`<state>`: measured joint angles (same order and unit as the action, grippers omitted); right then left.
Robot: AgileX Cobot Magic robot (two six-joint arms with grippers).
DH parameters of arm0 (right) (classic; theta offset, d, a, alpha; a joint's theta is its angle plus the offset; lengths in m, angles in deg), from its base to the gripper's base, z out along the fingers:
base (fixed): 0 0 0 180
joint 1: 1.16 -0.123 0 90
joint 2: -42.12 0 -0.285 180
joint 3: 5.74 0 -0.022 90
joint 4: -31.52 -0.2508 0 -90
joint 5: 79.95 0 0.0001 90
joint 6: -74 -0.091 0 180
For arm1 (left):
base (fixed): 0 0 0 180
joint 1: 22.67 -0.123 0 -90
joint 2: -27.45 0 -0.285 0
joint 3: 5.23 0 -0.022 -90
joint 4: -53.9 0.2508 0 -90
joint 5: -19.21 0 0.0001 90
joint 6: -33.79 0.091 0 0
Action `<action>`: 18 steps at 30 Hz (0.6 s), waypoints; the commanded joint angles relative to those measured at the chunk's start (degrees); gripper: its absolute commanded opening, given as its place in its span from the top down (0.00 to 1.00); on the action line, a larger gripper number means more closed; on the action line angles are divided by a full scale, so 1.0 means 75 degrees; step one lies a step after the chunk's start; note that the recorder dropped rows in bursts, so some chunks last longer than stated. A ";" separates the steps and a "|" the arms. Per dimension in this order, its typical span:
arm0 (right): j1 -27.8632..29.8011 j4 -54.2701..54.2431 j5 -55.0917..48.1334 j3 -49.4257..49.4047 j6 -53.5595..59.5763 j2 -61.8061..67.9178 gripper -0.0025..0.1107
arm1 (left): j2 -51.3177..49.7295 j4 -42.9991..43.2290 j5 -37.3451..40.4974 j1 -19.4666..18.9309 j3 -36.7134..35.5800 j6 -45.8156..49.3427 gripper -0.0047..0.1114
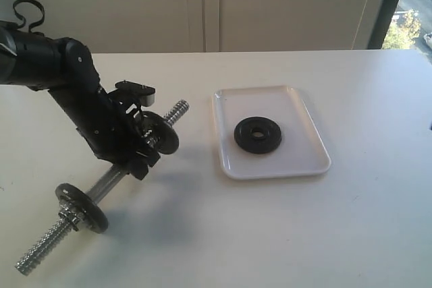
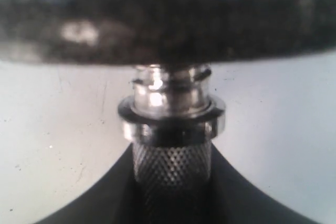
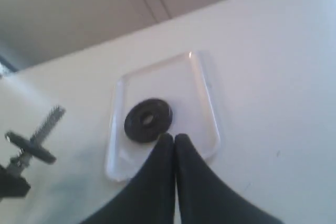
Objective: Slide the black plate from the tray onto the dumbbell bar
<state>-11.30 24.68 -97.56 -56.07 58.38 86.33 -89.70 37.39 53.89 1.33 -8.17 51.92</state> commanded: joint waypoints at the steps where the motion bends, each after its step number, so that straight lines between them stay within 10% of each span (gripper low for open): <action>1: -0.0460 -0.1413 -0.1252 0.1272 0.2560 0.1523 0.98 | 0.0751 -0.0307 -0.0056 0.0022 0.0152 0.0186 0.96; 18: -0.1390 -0.1974 -0.1549 0.4942 0.6888 0.7553 0.96 | 0.0715 -0.0335 -0.0100 0.0022 0.0152 0.0449 0.96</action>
<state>-21.22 9.76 -109.32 -21.78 108.71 137.74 -86.57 37.96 54.48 1.33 -8.17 54.32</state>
